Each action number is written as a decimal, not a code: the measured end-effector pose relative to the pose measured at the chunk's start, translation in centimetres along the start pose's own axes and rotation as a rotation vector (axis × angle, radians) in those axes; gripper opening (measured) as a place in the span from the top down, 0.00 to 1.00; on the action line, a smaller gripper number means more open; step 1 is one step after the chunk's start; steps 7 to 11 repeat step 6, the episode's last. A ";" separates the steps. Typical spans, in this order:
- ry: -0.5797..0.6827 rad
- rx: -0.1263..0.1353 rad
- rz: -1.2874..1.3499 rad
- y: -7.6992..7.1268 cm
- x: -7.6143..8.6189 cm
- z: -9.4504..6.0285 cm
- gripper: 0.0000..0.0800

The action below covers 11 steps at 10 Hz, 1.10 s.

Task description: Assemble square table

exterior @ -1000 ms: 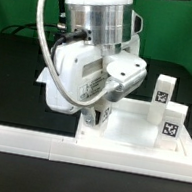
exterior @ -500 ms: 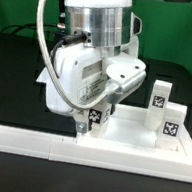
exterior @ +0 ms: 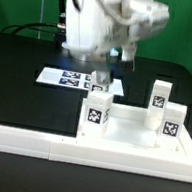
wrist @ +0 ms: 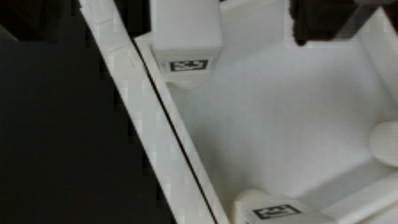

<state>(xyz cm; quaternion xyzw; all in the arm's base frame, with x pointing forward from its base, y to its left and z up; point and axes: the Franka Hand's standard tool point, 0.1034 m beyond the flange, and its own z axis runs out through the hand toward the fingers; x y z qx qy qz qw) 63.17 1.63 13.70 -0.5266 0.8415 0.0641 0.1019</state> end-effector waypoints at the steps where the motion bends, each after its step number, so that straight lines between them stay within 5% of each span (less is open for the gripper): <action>1: 0.003 0.004 0.002 0.0 0.2 0.3 0.19; 11: 0.008 -0.002 0.001 0.1 0.3 0.7 0.19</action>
Offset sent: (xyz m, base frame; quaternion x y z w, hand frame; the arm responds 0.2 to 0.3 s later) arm 0.0000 0.0000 0.0000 0.0000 0.0000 0.0000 1.0000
